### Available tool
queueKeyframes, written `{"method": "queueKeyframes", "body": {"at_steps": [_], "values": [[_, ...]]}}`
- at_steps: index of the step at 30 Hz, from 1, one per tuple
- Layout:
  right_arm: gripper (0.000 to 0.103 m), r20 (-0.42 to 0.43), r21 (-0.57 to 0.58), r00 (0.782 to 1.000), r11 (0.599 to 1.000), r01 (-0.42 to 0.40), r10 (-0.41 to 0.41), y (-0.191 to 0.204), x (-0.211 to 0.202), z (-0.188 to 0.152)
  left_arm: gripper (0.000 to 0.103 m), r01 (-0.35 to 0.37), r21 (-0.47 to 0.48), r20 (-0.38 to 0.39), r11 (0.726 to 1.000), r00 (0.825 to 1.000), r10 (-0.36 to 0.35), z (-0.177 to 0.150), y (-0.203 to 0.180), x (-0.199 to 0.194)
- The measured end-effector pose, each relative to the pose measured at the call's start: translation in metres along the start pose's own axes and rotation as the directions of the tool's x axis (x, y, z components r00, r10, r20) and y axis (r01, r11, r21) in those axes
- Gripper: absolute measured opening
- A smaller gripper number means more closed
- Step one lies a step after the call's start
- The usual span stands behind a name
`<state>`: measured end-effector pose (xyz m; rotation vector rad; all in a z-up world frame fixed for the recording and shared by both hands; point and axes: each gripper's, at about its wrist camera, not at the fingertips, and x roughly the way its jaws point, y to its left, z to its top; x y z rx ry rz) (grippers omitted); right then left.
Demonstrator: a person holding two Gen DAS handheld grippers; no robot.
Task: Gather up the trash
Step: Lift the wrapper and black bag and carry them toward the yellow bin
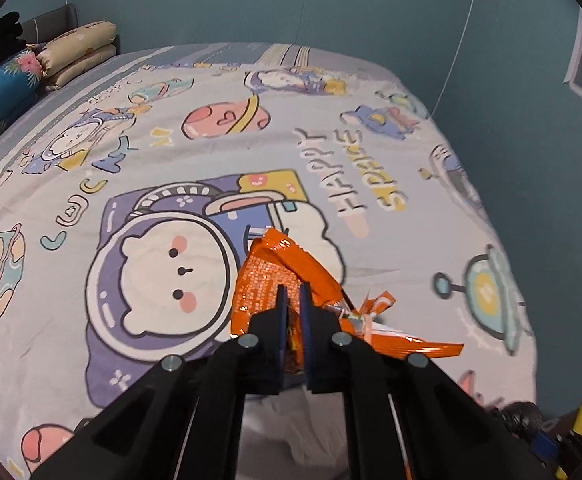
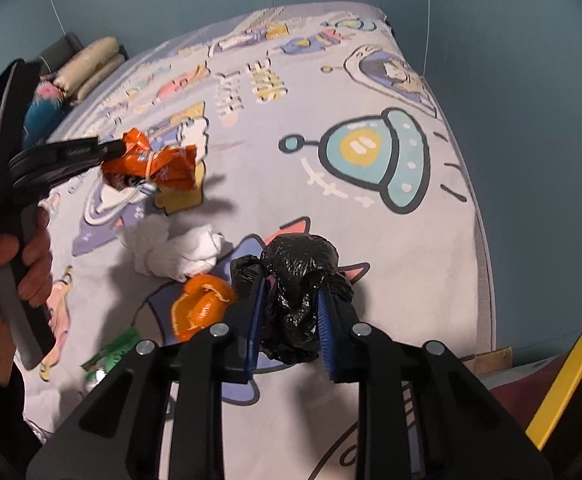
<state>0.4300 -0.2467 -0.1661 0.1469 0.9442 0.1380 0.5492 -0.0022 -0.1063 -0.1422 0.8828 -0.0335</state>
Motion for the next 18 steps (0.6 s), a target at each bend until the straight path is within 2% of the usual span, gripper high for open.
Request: {"method": "queueKeyframes", "body": {"at_steps": [6, 9, 18], "values": [[0.023, 0.034, 0.047, 0.998, 0.997, -0.058, 0.057, -0.006, -0.029, -0.004, 0.005, 0.057, 0.05, 0.061, 0.997, 0.996, -0.06, -0.012, -0.001, -0.067], [0.023, 0.052, 0.043, 0.996, 0.996, -0.078, 0.075, -0.002, -0.046, -0.01, 0.005, 0.051, 0.091, 0.077, 0.994, 0.995, -0.058, -0.026, -0.001, -0.095], [0.023, 0.056, -0.013, 0.994, 0.995, -0.096, 0.097, 0.007, -0.087, -0.04, 0.005, 0.073, 0.13, 0.052, 0.989, 0.995, -0.081, -0.077, 0.002, -0.158]]}}
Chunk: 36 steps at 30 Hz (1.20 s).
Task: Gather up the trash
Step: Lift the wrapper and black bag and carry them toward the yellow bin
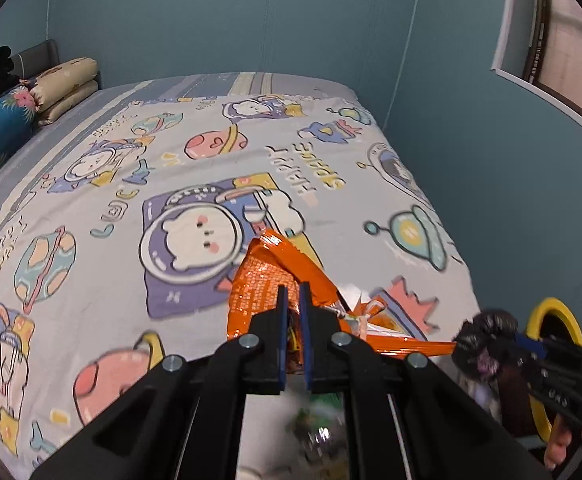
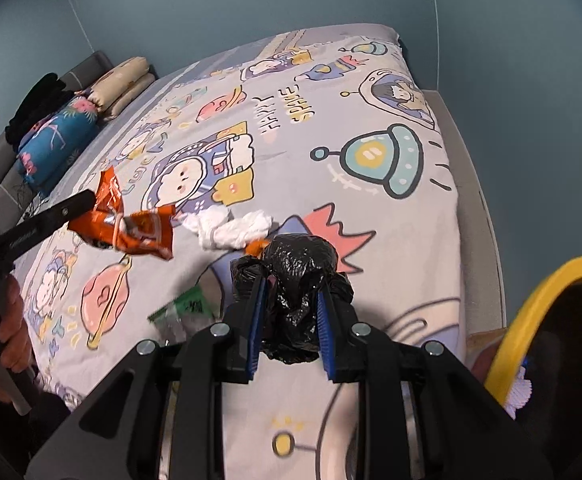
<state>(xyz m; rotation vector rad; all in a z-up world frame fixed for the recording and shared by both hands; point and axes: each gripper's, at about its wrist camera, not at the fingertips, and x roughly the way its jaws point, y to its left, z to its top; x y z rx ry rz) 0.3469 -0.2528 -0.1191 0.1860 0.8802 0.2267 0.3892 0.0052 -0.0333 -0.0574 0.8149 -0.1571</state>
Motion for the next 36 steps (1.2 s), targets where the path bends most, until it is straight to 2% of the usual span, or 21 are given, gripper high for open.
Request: {"method": "queueKeyframes", "body": {"at_steps": [4, 6, 8, 13, 19, 25, 29, 36], "values": [[0.023, 0.002, -0.008, 1.0, 1.0, 0.015, -0.015, -0.012, -0.024, -0.013, 0.005, 0.032, 0.006, -0.009, 0.999, 0.999, -0.032, -0.019, -0.013, -0.023], [0.023, 0.002, 0.008, 1.0, 1.0, 0.02, -0.02, -0.022, -0.035, -0.017, 0.005, 0.043, 0.025, 0.012, 0.999, 0.999, -0.043, -0.026, -0.025, -0.033], [0.023, 0.01, 0.021, 0.999, 0.999, 0.038, -0.038, -0.034, -0.048, -0.021, 0.005, 0.043, 0.06, 0.045, 0.997, 0.998, -0.046, -0.029, -0.041, -0.042], [0.023, 0.056, 0.059, 0.995, 0.995, 0.082, -0.086, -0.062, -0.087, -0.026, 0.005, 0.111, 0.115, 0.055, 0.987, 0.991, -0.118, -0.032, -0.085, -0.052], [0.023, 0.108, 0.092, 0.983, 0.986, 0.142, -0.152, -0.092, -0.124, -0.034, 0.005, 0.189, 0.205, 0.054, 0.96, 0.978, -0.204, -0.033, -0.146, -0.058], [0.023, 0.129, 0.142, 0.968, 0.97, 0.195, -0.214, -0.127, -0.151, -0.044, 0.005, 0.256, 0.288, 0.032, 0.923, 0.96, -0.277, -0.041, -0.207, -0.059], [0.023, 0.133, 0.176, 0.959, 0.958, 0.226, -0.251, -0.147, -0.163, -0.052, 0.005, 0.287, 0.328, 0.014, 0.9, 0.951, -0.309, -0.046, -0.239, -0.06], [0.023, 0.125, 0.218, 0.949, 0.942, 0.257, -0.288, -0.176, -0.172, -0.065, 0.005, 0.299, 0.412, -0.002, 0.86, 0.945, -0.327, -0.058, -0.288, -0.058]]}}
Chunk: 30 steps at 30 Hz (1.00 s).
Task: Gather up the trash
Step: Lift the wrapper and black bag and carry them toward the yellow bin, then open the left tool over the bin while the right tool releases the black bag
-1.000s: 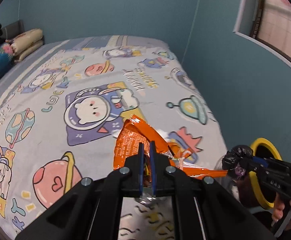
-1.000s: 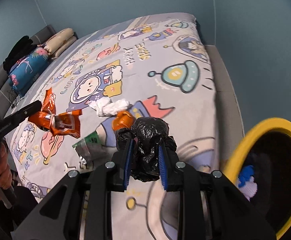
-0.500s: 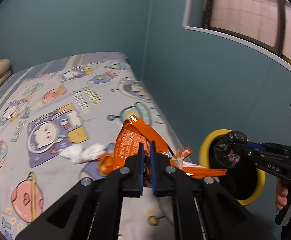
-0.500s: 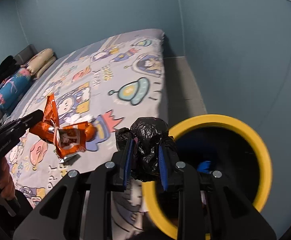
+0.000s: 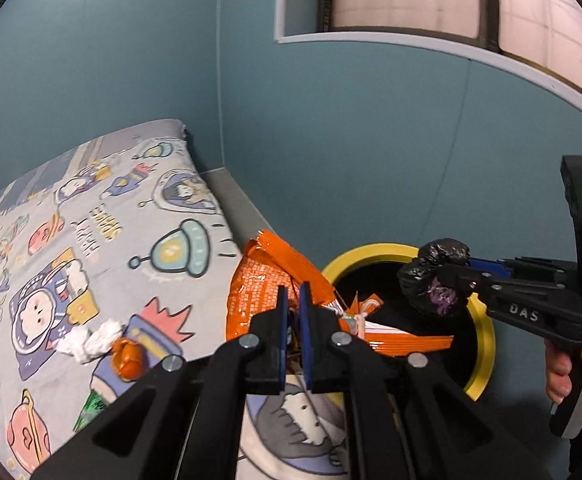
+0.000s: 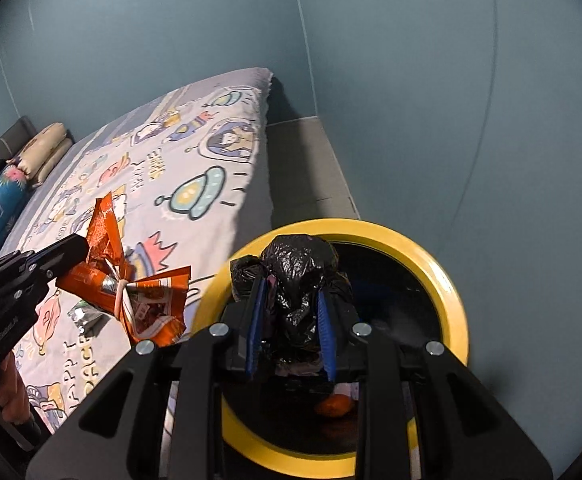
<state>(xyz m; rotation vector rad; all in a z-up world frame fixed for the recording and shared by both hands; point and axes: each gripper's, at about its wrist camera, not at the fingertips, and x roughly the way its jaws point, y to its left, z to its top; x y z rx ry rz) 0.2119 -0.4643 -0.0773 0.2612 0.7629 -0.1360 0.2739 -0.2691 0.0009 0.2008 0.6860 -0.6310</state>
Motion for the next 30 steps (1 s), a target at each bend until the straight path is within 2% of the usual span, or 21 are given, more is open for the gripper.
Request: {"method": "queueKeyframes", "body": {"at_steps": [10, 22, 30], "values": [[0.023, -0.034, 0.046, 0.999, 0.999, 0.018, -0.017, -0.031, 0.012, -0.008, 0.005, 0.018, 0.044, -0.048, 0.999, 0.999, -0.016, 0.0, -0.037, 0.031], [0.024, -0.081, 0.102, 0.997, 0.995, 0.02, -0.012, -0.047, 0.036, -0.015, 0.006, 0.029, 0.036, -0.119, 0.999, 0.993, -0.024, -0.012, -0.045, 0.064], [0.026, -0.093, 0.123, 0.995, 0.992, 0.037, -0.026, -0.054, 0.043, -0.016, 0.006, 0.061, 0.004, -0.171, 0.998, 0.984, -0.06, -0.019, -0.046, 0.083]]}}
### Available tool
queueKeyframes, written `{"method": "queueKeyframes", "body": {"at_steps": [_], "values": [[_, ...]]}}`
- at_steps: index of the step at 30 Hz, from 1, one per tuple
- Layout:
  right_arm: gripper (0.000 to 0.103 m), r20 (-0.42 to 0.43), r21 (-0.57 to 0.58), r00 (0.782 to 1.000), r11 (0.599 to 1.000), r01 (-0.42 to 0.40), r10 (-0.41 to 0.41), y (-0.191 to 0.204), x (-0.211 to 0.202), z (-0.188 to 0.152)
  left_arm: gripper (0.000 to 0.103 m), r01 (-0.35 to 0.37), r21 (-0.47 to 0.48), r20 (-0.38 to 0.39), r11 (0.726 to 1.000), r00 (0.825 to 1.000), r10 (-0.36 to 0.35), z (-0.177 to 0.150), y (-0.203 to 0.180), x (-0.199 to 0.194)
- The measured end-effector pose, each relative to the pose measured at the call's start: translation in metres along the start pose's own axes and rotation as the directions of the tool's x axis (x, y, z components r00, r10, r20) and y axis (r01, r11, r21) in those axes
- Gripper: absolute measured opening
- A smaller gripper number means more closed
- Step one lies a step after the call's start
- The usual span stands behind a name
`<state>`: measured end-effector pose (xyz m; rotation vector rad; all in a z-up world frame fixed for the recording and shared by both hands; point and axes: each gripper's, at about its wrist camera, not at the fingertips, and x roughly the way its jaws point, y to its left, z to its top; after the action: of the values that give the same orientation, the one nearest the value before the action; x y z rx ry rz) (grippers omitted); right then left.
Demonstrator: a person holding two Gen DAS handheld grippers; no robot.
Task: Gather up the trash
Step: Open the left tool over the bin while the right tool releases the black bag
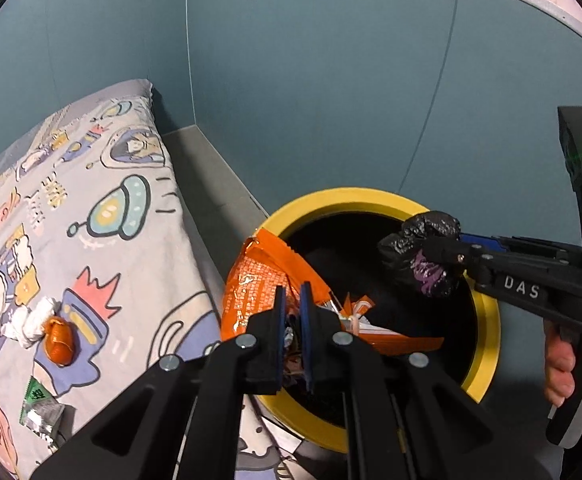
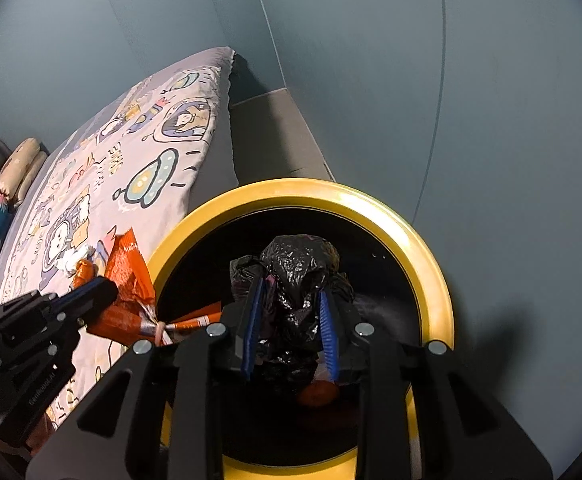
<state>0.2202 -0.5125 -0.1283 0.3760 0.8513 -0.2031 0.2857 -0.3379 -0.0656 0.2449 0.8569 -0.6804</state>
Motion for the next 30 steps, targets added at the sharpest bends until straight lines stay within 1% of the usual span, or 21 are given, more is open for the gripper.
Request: {"method": "queueKeyframes", "body": {"at_steps": [3, 6, 10, 12, 13, 14, 15, 16, 17, 20, 27, 30], "values": [[0.028, -0.011, 0.018, 1.0, 1.0, -0.003, 0.003, -0.005, 0.003, 0.001, 0.006, 0.014, -0.015, -0.025, 1.0, 1.0, -0.014, -0.003, 0.001, 0.007], [0.029, -0.016, 0.025, 1.0, 1.0, 0.001, 0.0, -0.006, 0.006, 0.002, 0.009, 0.041, -0.041, -0.052, 0.998, 0.998, -0.044, -0.004, 0.005, 0.012], [0.035, -0.016, 0.037, 1.0, 0.999, 0.002, -0.002, -0.008, 0.003, 0.002, 0.014, 0.044, -0.056, -0.069, 0.997, 0.996, -0.048, -0.006, 0.007, 0.016], [0.044, -0.013, 0.045, 1.0, 0.999, 0.001, 0.0, -0.008, 0.002, 0.003, 0.02, 0.054, -0.068, -0.079, 0.996, 0.995, -0.059, -0.006, 0.009, 0.017], [0.047, -0.01, 0.051, 1.0, 0.999, 0.002, -0.002, -0.009, 0.001, 0.003, 0.025, 0.06, -0.074, -0.084, 0.995, 0.994, -0.066, -0.007, 0.01, 0.018], [0.049, -0.008, 0.053, 1.0, 0.999, 0.004, -0.004, -0.01, 0.0, 0.003, 0.03, 0.066, -0.081, -0.088, 0.995, 0.993, -0.073, -0.007, 0.011, 0.018], [0.05, -0.006, 0.055, 1.0, 0.998, 0.006, -0.006, -0.01, -0.001, 0.003, 0.033, 0.069, -0.085, -0.089, 0.994, 0.993, -0.076, -0.008, 0.012, 0.018], [0.05, -0.003, 0.059, 1.0, 0.998, 0.004, -0.004, -0.01, -0.002, 0.003, 0.039, 0.067, -0.091, -0.09, 0.994, 0.993, -0.075, -0.008, 0.013, 0.018], [0.051, -0.001, 0.06, 1.0, 0.998, 0.004, -0.004, -0.01, -0.003, 0.003, 0.043, 0.066, -0.096, -0.09, 0.993, 0.993, -0.074, -0.009, 0.013, 0.017], [0.051, 0.002, 0.062, 1.0, 0.998, 0.007, -0.007, -0.009, -0.006, 0.004, 0.045, 0.074, -0.113, -0.09, 0.991, 0.992, -0.084, -0.009, 0.017, 0.015], [0.051, 0.01, 0.059, 1.0, 0.998, 0.004, -0.005, -0.002, -0.015, 0.004, 0.045, 0.052, -0.139, -0.077, 0.989, 0.995, -0.063, -0.009, 0.033, 0.002], [0.052, 0.018, 0.046, 1.0, 0.999, -0.005, 0.004, 0.006, -0.02, 0.005, 0.05, 0.035, -0.16, -0.066, 0.987, 0.997, -0.046, -0.01, 0.045, -0.008]]}}
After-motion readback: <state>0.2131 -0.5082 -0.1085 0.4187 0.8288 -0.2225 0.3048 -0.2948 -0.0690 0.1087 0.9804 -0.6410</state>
